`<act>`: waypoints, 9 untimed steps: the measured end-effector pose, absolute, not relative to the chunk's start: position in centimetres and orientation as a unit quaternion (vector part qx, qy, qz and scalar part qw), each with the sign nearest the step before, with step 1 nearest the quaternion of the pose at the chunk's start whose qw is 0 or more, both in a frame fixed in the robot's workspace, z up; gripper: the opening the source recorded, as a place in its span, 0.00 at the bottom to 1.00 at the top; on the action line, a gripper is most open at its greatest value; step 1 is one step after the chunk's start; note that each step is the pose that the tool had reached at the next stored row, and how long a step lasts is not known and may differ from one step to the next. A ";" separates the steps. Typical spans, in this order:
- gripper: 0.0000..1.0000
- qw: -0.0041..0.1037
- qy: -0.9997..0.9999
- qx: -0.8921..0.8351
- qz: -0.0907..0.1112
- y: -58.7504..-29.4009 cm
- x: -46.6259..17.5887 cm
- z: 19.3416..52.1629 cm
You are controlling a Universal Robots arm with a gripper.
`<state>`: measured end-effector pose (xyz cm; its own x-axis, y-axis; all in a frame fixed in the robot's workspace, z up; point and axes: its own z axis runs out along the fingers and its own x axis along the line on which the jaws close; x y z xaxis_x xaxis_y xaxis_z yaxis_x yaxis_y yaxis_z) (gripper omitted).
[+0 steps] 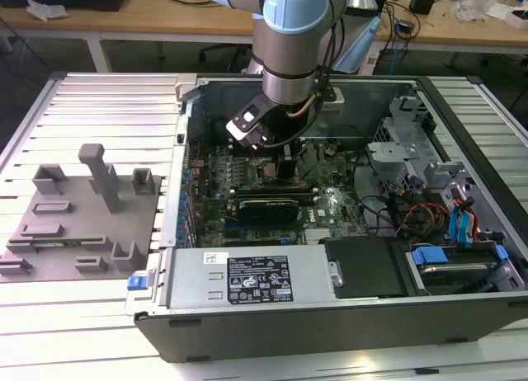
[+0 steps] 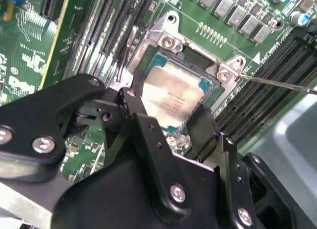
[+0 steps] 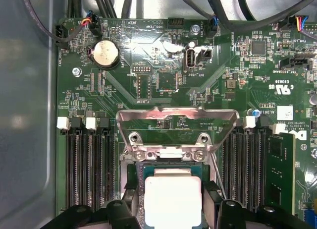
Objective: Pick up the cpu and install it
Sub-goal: 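Place the cpu into insertion slot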
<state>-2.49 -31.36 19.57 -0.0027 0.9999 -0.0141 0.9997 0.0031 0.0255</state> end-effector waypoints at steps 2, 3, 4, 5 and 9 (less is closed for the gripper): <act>0.62 0.014 0.708 0.706 0.004 -31.4 -2.5 19.6; 0.62 0.014 0.708 0.706 0.004 -31.3 -2.5 19.6; 0.62 0.014 0.708 0.706 0.004 -31.3 -2.5 19.6; 0.62 0.014 0.708 0.706 0.004 -31.3 -2.5 19.6; 0.62 0.014 0.708 0.706 0.004 -31.2 -2.5 19.6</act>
<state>-2.49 -31.16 19.57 -0.0027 0.9999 -0.0136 0.9997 0.0030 0.0254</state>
